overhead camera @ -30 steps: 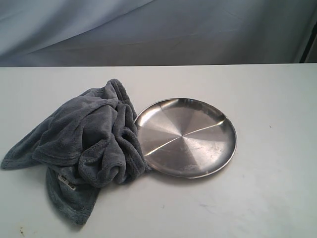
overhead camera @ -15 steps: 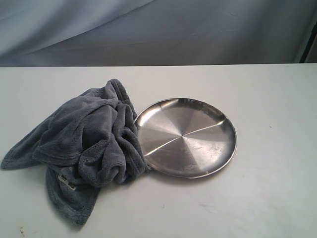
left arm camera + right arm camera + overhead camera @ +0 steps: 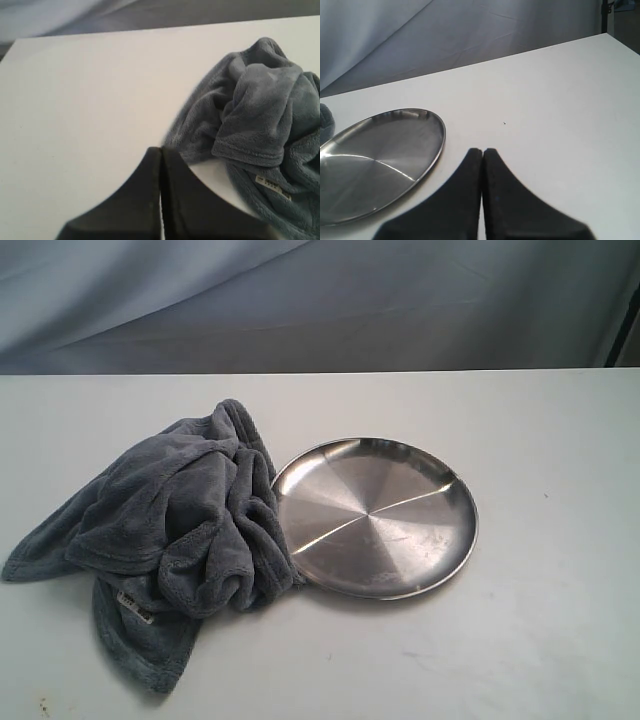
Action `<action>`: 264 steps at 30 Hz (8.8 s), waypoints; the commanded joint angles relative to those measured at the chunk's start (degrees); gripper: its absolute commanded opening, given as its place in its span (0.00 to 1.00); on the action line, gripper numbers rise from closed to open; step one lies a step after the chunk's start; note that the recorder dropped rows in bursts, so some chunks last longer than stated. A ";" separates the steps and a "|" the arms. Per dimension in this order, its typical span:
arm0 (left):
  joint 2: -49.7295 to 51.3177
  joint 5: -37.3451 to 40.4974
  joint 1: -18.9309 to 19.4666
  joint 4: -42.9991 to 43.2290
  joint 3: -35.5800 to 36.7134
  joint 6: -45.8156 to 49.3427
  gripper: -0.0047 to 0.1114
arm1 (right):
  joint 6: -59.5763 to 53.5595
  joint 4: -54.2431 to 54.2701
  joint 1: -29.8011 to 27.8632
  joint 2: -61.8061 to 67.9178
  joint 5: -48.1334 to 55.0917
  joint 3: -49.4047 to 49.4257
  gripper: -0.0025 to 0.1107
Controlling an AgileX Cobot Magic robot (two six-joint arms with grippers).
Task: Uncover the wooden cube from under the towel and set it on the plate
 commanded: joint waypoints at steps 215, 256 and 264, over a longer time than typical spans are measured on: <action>77.28 -20.66 -28.89 -26.50 -14.45 26.41 0.37 | -0.04 -0.84 -0.18 -0.22 -0.13 0.19 0.02; 51.84 -27.57 -28.49 -26.55 -14.72 22.69 0.04 | -0.04 -0.84 -0.18 -0.22 -0.13 0.19 0.02; 51.70 -30.28 -25.86 -26.30 -14.72 20.73 0.04 | -0.04 -0.84 -0.18 -0.22 -0.13 0.19 0.02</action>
